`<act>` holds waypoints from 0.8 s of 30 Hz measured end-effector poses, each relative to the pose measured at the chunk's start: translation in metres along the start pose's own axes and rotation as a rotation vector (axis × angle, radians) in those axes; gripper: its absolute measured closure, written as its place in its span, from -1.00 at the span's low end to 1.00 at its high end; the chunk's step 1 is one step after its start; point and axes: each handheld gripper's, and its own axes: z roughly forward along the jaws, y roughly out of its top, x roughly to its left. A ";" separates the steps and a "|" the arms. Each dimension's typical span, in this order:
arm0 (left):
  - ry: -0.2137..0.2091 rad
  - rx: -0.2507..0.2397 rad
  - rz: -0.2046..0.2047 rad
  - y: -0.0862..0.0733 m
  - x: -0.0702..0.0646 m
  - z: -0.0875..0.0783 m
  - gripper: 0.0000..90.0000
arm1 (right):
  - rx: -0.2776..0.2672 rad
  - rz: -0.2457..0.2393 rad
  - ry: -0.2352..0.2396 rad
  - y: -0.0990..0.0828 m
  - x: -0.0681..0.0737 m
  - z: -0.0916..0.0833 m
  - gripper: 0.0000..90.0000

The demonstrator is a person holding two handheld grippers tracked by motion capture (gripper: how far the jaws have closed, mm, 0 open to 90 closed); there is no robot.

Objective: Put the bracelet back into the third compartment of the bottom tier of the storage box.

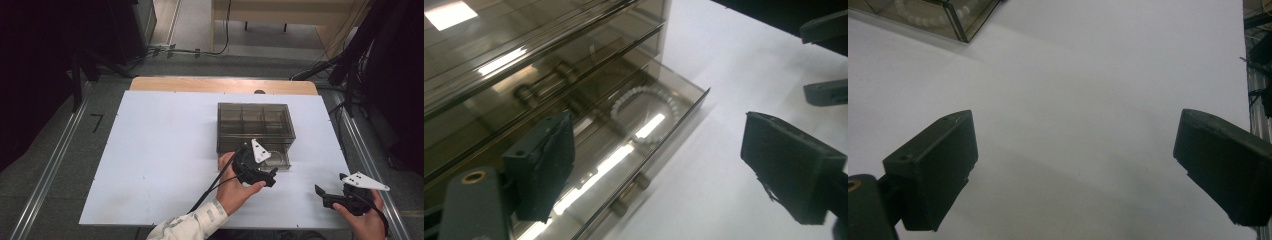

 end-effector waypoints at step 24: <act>0.114 -0.040 -0.119 -0.037 0.059 -0.049 -0.78 | 0.002 -0.004 0.002 0.001 0.001 0.001 -0.94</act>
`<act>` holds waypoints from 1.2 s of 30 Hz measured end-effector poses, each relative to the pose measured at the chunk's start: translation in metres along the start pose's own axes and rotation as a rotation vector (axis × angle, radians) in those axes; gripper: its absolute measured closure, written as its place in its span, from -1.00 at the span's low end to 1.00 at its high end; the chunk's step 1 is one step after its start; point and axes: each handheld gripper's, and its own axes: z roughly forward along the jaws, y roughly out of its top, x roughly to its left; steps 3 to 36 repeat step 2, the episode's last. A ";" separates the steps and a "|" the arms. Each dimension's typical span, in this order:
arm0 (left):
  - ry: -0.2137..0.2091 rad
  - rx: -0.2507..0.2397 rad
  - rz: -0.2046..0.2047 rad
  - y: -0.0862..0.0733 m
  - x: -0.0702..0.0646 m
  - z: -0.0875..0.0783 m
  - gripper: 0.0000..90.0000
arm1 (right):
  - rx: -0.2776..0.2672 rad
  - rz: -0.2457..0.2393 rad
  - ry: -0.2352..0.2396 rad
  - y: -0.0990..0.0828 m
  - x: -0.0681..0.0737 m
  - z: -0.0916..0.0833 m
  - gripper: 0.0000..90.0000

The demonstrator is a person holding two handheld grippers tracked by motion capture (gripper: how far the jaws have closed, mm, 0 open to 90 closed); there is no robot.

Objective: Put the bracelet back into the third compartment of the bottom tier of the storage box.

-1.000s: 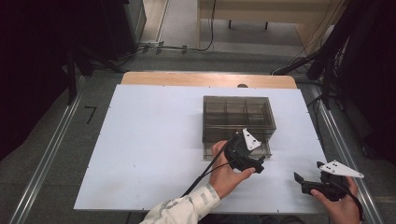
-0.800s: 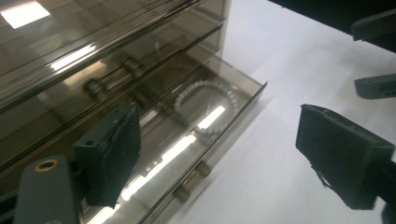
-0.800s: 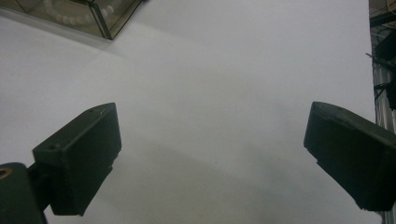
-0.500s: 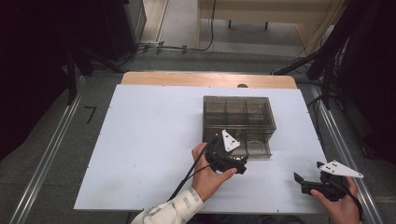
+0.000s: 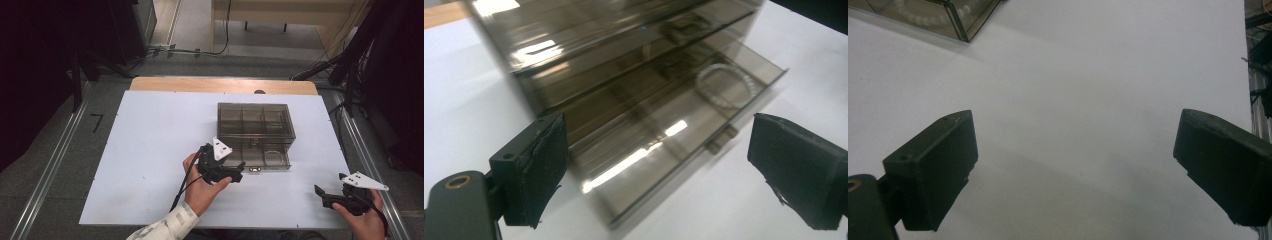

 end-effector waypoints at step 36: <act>0.015 -0.010 -0.012 -0.003 0.007 -0.006 -0.78 | -0.001 0.001 0.000 0.000 0.000 0.000 -0.94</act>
